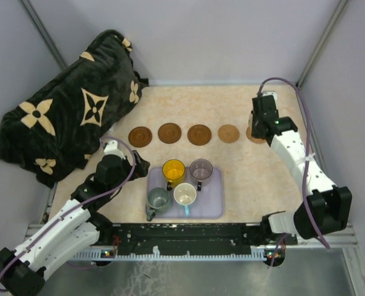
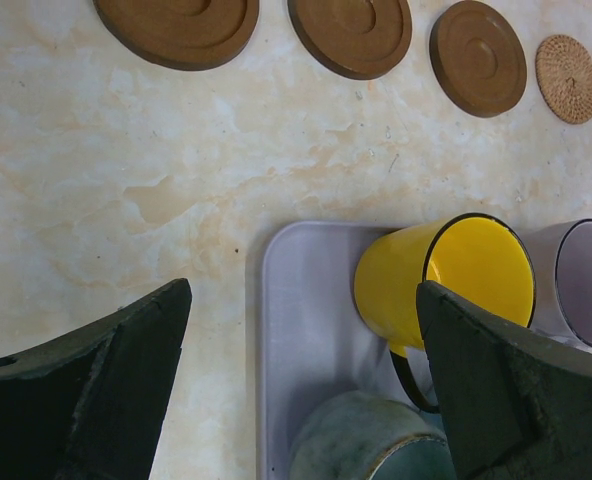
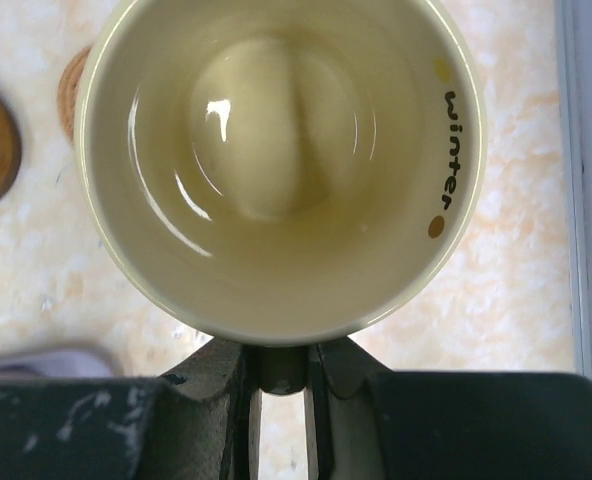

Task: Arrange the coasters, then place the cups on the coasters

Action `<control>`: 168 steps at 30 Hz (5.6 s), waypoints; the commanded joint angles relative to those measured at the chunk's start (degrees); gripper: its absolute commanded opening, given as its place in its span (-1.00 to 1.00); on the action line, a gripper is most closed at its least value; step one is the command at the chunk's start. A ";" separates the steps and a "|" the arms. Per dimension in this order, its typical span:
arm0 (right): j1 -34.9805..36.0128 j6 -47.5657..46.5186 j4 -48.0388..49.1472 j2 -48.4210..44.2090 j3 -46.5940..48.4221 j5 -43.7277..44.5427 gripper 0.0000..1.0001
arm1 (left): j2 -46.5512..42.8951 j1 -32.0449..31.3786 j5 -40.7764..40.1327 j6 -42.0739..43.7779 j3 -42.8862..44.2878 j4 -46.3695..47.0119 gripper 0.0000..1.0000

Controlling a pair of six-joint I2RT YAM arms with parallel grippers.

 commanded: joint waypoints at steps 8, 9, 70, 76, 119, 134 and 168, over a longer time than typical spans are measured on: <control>-10.28 -7.52 25.66 7.30 -4.39 -10.64 -1.00 | 1.38 -0.30 1.14 -0.34 -1.76 3.82 0.99; -10.63 -7.63 27.28 7.19 -5.88 -11.08 -1.00 | 1.36 -0.30 1.03 -0.36 -1.78 3.83 0.99; -13.11 -8.10 34.50 14.69 -10.93 -12.04 -1.00 | 6.71 -0.30 1.93 -0.29 -1.91 7.01 0.99; -13.15 -8.16 33.59 14.61 -10.82 -11.49 -1.00 | 6.83 -0.30 1.98 -0.34 -2.09 7.04 0.99; -13.10 -6.29 31.64 15.84 -10.56 -8.22 0.20 | 7.16 -0.30 2.08 -0.43 -2.31 7.08 0.99; -13.11 -4.40 31.90 11.36 -13.66 -12.51 0.09 | 7.23 -0.30 2.10 -0.69 -2.76 7.32 0.99; -10.82 -3.26 31.93 10.30 -16.50 -12.84 0.01 | 5.87 -0.30 2.23 -1.70 -3.22 6.78 0.99</control>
